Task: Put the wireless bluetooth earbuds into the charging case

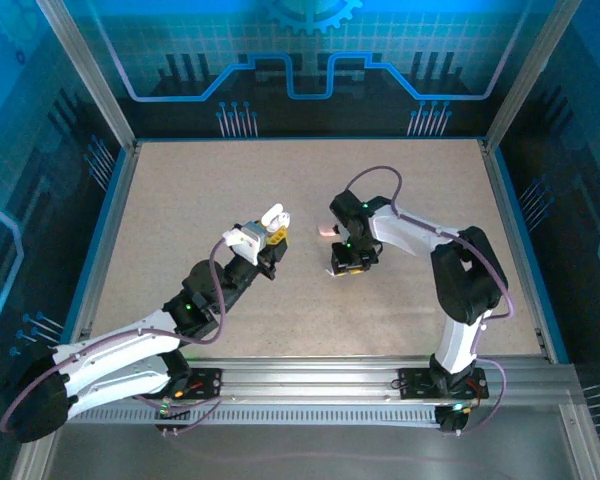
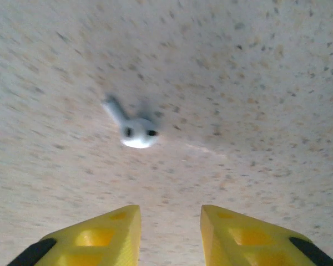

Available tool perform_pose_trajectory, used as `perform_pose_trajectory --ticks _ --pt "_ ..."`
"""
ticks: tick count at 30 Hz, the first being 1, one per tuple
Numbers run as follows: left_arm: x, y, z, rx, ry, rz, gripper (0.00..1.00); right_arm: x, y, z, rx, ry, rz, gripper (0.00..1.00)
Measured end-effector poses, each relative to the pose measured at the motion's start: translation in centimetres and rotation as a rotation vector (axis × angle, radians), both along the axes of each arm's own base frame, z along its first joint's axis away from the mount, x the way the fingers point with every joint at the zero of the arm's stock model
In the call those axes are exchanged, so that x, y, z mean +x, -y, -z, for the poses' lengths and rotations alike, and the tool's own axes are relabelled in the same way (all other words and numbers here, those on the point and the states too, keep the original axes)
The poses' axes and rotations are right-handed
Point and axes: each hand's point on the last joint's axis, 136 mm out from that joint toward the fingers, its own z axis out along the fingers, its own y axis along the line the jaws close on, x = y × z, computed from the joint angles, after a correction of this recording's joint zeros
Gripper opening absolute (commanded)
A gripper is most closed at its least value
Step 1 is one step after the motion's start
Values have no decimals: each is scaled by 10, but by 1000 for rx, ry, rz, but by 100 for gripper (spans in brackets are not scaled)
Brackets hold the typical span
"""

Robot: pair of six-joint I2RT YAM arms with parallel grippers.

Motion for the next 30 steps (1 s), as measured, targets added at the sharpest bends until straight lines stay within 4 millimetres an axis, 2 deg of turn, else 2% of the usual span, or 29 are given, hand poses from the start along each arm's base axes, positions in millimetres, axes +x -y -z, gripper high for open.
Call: perform_pose_trajectory --ticks 4,8,14,23,30 --pt "0 0 0 0 0 0 29 12 -14 -5 62 -1 125 39" --pt "0 0 0 0 0 0 29 19 -20 8 58 -36 217 40" --pt "0 -1 -2 -4 3 -1 29 16 -18 29 22 -91 264 40" --pt "-1 -1 -2 -11 0 0 29 17 -16 30 13 -89 268 34" --pt "-1 -1 -2 -22 -7 1 29 8 -2 38 -9 -108 269 31"
